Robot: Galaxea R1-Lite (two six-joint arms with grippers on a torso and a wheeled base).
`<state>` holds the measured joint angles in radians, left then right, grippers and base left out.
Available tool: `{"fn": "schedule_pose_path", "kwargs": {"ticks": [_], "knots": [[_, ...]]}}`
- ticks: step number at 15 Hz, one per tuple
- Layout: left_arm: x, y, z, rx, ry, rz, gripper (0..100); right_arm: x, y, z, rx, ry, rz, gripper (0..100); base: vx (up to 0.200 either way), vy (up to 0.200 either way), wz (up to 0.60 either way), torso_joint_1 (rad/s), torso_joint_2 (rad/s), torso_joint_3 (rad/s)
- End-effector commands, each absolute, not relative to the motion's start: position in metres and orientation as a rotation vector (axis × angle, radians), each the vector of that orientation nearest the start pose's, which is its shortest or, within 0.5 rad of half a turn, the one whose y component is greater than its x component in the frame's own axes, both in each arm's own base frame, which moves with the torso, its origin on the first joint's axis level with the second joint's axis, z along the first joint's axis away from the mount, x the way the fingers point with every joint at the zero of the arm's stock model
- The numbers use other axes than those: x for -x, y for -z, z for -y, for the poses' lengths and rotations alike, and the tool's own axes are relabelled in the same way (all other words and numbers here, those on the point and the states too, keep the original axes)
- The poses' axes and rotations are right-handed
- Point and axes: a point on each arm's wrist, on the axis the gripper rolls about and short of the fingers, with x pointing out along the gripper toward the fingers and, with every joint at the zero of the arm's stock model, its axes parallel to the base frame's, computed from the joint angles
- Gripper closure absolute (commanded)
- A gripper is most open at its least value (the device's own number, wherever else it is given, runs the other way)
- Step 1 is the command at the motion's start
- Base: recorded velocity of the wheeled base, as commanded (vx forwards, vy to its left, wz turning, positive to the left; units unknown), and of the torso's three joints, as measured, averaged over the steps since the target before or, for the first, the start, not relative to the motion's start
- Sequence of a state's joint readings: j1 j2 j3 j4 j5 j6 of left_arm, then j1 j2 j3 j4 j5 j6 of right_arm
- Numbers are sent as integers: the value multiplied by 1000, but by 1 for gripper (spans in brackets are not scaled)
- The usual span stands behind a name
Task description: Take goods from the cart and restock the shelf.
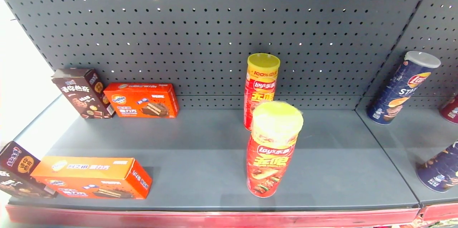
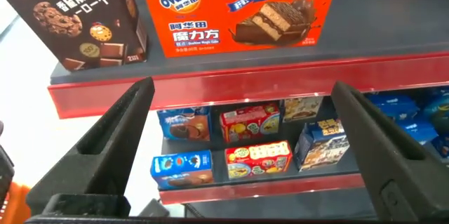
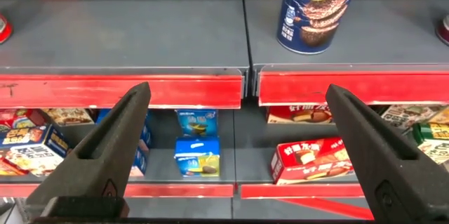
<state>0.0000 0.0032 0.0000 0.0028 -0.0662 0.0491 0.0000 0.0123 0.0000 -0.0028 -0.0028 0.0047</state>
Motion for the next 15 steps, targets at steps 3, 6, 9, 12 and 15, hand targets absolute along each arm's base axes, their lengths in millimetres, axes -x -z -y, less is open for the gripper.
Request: {"fn": "schedule_pose_path", "kwargs": {"ticks": [3,6,9,12,15], "knots": [[23,-75,1,-41,66,-5,0,22,-76,0,-5,3,-11,0,0,-133,0,2,2,2],[23,-75,1,-30,63,-5,0,22,-76,0,-5,3,-11,0,0,0,0,0,0,0],[23,-75,1,-29,61,-5,0,22,-76,0,-5,3,-11,0,0,0,0,0,0,0],[23,-75,1,-29,60,-5,0,22,-76,0,-5,3,-11,0,0,-133,0,2,3,3],[23,-75,1,-26,58,-5,0,22,-76,0,-5,3,-12,0,0,0,0,0,0,0]]}}
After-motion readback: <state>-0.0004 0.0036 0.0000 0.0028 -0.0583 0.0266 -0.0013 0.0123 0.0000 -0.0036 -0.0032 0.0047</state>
